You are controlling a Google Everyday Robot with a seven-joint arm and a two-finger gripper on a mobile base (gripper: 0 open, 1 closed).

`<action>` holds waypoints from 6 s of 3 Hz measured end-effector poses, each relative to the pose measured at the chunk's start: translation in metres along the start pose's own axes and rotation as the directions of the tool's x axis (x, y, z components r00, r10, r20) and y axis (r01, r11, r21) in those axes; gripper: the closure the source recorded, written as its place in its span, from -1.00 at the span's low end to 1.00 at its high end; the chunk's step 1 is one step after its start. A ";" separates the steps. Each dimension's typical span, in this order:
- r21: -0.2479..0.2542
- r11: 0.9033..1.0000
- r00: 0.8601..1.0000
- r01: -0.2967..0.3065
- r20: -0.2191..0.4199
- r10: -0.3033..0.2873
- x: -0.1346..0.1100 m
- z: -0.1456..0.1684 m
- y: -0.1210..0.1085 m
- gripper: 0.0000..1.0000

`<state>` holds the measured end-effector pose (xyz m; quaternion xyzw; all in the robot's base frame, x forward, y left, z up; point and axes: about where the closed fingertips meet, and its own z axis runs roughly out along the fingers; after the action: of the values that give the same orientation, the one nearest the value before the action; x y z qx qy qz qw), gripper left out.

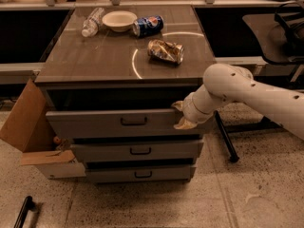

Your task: Open top drawer

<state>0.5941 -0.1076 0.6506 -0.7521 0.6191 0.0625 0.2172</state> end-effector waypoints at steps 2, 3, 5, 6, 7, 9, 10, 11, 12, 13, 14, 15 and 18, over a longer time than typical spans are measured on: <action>0.000 1.000 1.000 0.000 0.000 0.000 -0.003 -0.009 -0.002 1.00; 0.000 1.000 1.000 0.000 0.000 0.000 -0.006 -0.014 -0.004 0.64; -0.003 1.000 1.000 0.001 0.001 -0.001 -0.006 -0.013 -0.003 -0.29; -0.003 1.000 1.000 0.001 0.001 -0.001 -0.007 -0.015 -0.004 -0.76; -0.003 1.000 1.000 0.001 0.001 -0.001 -0.007 -0.016 -0.004 -1.00; -0.072 0.997 1.000 -0.003 0.004 0.004 -0.015 -0.005 0.014 -1.00; -0.134 0.991 1.000 -0.025 0.003 0.025 -0.018 -0.003 0.030 -1.00; -0.187 0.981 0.999 -0.053 -0.007 0.053 -0.019 -0.003 0.049 -0.48; -0.197 0.978 0.998 -0.070 -0.018 0.068 -0.017 -0.007 0.058 -0.01; -0.197 0.978 0.998 -0.070 -0.018 0.068 -0.017 -0.008 0.058 0.46; -0.162 0.980 0.994 -0.112 -0.025 0.110 -0.017 -0.019 0.083 0.92; -0.151 0.981 0.992 -0.125 -0.026 0.122 -0.018 -0.022 0.089 1.00; -0.159 0.980 0.993 -0.122 -0.025 0.119 -0.019 -0.019 0.091 -0.26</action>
Offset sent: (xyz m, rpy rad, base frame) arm -0.1460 -0.0385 0.0516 0.0847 -0.0464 -0.0251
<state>0.4994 -0.1104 0.6519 -0.7286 0.6582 0.1192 0.1471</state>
